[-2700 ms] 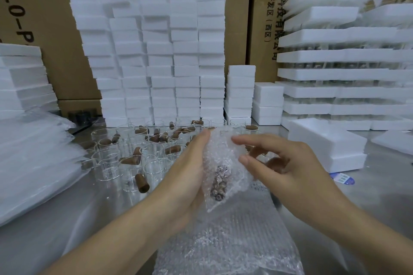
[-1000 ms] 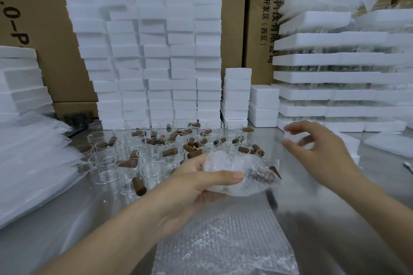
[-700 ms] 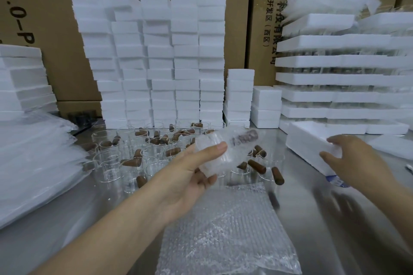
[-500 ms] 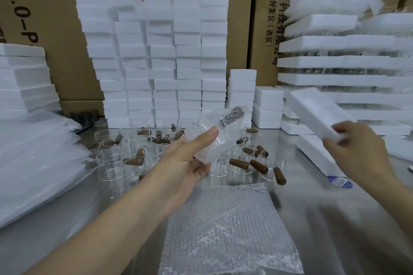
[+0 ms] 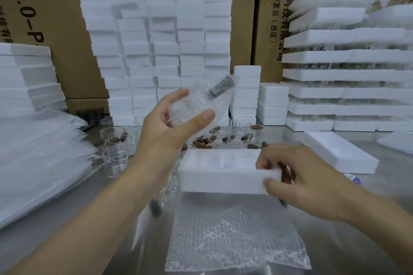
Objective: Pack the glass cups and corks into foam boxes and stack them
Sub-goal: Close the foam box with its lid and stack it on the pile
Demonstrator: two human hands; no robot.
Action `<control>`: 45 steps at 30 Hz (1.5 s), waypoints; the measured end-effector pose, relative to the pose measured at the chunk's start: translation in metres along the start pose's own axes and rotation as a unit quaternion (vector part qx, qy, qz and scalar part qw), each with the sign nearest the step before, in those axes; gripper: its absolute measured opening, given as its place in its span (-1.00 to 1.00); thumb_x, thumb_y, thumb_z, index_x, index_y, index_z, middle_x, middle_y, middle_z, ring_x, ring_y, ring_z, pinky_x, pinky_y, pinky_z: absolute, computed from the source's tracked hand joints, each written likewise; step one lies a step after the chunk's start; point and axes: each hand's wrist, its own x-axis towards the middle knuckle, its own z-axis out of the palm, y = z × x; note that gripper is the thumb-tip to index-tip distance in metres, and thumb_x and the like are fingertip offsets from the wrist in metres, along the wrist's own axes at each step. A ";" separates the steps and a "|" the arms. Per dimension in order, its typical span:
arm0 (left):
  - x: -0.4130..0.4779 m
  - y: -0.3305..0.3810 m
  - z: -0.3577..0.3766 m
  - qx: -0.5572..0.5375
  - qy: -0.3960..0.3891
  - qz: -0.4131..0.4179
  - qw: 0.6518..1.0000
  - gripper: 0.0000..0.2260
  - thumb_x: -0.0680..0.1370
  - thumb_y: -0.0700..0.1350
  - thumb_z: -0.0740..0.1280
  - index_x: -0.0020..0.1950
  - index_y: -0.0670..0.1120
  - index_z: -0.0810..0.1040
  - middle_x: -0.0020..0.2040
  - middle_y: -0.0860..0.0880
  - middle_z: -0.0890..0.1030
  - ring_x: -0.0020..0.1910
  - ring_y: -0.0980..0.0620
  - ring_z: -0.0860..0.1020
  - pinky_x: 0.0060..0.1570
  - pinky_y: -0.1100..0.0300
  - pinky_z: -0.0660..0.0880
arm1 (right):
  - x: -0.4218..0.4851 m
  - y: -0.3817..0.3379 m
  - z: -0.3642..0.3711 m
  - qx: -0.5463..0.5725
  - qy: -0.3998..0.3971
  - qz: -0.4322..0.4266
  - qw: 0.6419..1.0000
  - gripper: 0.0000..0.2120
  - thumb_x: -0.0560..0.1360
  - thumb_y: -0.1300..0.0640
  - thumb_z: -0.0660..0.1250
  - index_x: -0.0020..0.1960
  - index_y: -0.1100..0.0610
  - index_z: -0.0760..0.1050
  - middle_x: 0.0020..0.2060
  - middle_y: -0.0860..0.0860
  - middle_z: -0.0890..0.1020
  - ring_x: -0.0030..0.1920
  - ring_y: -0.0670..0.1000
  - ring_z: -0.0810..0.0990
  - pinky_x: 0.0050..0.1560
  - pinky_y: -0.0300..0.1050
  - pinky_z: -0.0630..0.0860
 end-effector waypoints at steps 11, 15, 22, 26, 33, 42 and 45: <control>-0.012 -0.012 0.010 0.217 -0.125 -0.049 0.967 -0.38 0.25 0.24 0.66 0.28 0.33 0.60 0.30 0.34 0.57 0.27 0.38 0.50 0.21 0.42 0.41 | -0.001 0.006 -0.013 0.016 -0.045 -0.018 0.999 -0.81 0.36 -0.11 0.33 -0.21 0.02 0.49 -0.19 -0.03 0.58 -0.21 0.07 0.54 -0.21 0.06 0.53; -0.011 -0.017 0.008 0.250 -0.172 -0.052 0.951 -0.41 0.25 0.22 0.69 0.24 0.32 0.59 0.26 0.40 0.55 0.14 0.61 0.44 0.05 0.53 0.36 | -0.002 0.009 -0.020 0.008 -0.122 0.031 0.992 -0.73 0.34 -0.17 0.38 -0.22 0.04 0.53 -0.17 -0.03 0.58 -0.21 0.04 0.55 -0.13 0.13 0.54; -0.014 -0.031 0.008 0.289 -0.241 -0.080 0.923 -0.40 0.27 0.24 0.71 0.22 0.41 0.52 0.32 0.45 0.49 0.32 0.51 0.41 0.24 0.39 0.34 | -0.003 0.013 -0.015 -0.049 -0.176 0.064 0.981 -0.46 0.22 -0.50 0.49 -0.22 -0.02 0.62 -0.15 -0.17 0.60 -0.15 -0.09 0.57 -0.05 -0.02 0.57; -0.015 -0.031 0.008 0.291 -0.267 -0.081 0.915 -0.38 0.21 0.32 0.68 0.18 0.45 0.50 0.33 0.45 0.49 0.38 0.45 0.41 0.33 0.32 0.32 | -0.002 0.015 -0.015 -0.052 -0.183 0.061 0.980 -0.45 0.23 -0.52 0.48 -0.23 -0.02 0.62 -0.16 -0.20 0.58 -0.17 -0.11 0.54 -0.13 -0.11 0.50; -0.019 -0.035 0.008 0.317 -0.295 -0.097 0.896 -0.45 0.33 0.28 0.68 0.16 0.38 0.44 0.32 0.43 0.48 0.36 0.53 0.36 0.33 0.34 0.28 | -0.001 0.018 -0.014 -0.046 -0.187 0.066 0.979 -0.46 0.24 -0.50 0.49 -0.22 -0.02 0.64 -0.12 -0.16 0.61 -0.14 -0.11 0.56 -0.08 -0.05 0.55; -0.025 -0.026 0.011 0.304 -0.339 -0.076 0.887 -0.38 0.43 0.54 0.35 0.44 0.52 0.27 0.40 0.49 0.38 0.38 0.55 0.31 0.27 0.34 0.30 | 0.000 0.023 -0.016 0.017 -0.175 0.064 0.982 -0.41 0.34 -0.55 0.40 -0.20 0.00 0.68 -0.20 0.04 0.65 -0.29 -0.04 0.53 -0.17 0.05 0.49; -0.031 -0.027 0.018 0.333 -0.353 -0.031 0.874 -0.48 0.58 0.50 0.23 0.53 0.55 0.21 0.49 0.54 0.29 0.38 0.68 0.14 0.23 0.48 0.20 | 0.002 0.024 -0.015 0.058 -0.139 0.055 0.987 -0.39 0.40 -0.56 0.31 -0.23 -0.01 0.70 -0.25 0.15 0.61 -0.35 0.04 0.46 -0.25 -0.04 0.36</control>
